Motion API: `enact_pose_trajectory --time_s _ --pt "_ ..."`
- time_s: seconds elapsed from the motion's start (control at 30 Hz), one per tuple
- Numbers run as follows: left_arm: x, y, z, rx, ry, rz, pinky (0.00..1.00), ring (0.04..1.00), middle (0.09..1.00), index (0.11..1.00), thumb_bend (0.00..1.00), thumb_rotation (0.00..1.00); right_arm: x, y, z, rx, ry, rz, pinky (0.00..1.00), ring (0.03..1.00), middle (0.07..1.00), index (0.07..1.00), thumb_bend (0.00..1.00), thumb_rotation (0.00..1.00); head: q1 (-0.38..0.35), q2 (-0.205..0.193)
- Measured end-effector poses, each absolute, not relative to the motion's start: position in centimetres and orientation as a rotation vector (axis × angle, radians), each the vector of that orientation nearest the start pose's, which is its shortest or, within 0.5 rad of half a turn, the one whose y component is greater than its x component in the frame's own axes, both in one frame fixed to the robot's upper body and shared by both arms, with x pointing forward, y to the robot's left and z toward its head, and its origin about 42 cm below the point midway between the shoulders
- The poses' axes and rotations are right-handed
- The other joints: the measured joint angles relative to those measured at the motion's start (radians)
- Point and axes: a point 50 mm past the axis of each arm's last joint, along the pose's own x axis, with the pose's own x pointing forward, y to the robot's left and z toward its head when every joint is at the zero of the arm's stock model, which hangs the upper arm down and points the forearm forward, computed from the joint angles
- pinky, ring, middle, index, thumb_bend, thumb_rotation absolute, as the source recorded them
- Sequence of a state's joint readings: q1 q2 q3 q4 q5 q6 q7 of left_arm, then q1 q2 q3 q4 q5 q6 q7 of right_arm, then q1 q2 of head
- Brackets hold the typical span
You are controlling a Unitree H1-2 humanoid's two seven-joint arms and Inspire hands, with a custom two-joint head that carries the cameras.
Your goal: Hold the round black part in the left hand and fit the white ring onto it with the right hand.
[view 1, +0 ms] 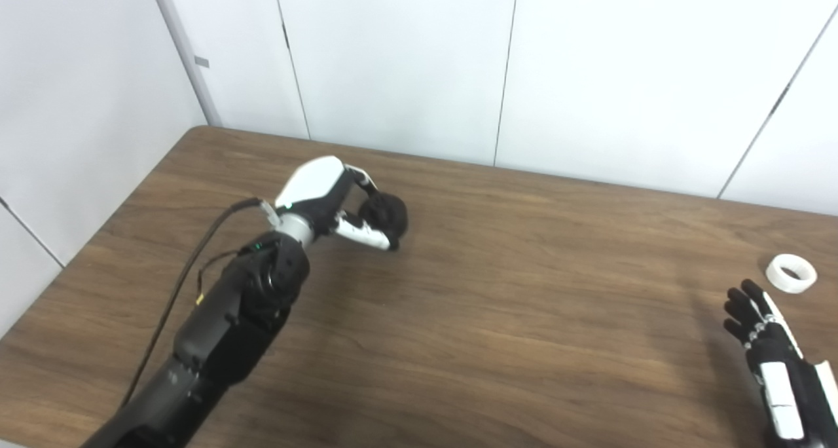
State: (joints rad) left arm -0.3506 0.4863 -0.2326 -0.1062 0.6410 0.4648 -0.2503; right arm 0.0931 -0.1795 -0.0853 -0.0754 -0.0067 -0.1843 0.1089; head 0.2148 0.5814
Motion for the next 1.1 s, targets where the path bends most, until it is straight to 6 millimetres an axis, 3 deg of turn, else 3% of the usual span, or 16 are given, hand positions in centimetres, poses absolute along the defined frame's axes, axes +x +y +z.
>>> enact_pose_trajectory --time_s 0.17,0.27,0.43,0.8,0.97,1.1 --pt "35.3 26.9 21.8 1.109 0.030 -0.140 0.84 0.875 0.794 0.487 0.52 0.05 25.1 -28.7 11.2 -0.221 -0.145 0.031 0.92 0.926 0.923 0.936 0.56 0.96 -0.018 0.003" --pt "34.2 25.3 21.6 1.108 0.009 -0.185 0.94 0.872 0.793 0.487 0.52 0.05 25.0 -28.4 11.2 -0.214 -0.145 0.030 0.92 0.927 0.925 0.939 0.56 0.96 -0.031 0.006" --pt "32.4 23.5 21.1 1.146 -0.035 -0.229 0.97 0.863 0.786 0.487 0.52 0.05 25.0 -27.9 11.2 -0.207 -0.141 0.031 0.94 0.931 0.928 0.942 0.55 0.97 -0.051 0.012" --pt "28.6 18.2 18.1 1.139 -0.146 -0.304 0.95 0.868 0.786 0.486 0.52 0.05 25.0 -26.5 11.2 -0.223 -0.119 0.013 0.92 0.934 0.927 0.942 0.53 1.00 -0.135 0.044" --pt "27.3 16.7 16.8 1.140 -0.177 -0.325 0.94 0.862 0.781 0.486 0.52 0.05 25.1 -25.6 11.2 -0.210 -0.108 0.013 0.91 0.935 0.927 0.940 0.53 1.00 -0.166 0.064" --pt "26.3 15.7 15.6 1.129 -0.172 -0.325 0.99 0.879 0.790 0.484 0.52 0.05 25.0 -25.0 11.2 -0.194 -0.100 0.004 0.91 0.937 0.930 0.945 0.53 1.00 -0.182 0.075"
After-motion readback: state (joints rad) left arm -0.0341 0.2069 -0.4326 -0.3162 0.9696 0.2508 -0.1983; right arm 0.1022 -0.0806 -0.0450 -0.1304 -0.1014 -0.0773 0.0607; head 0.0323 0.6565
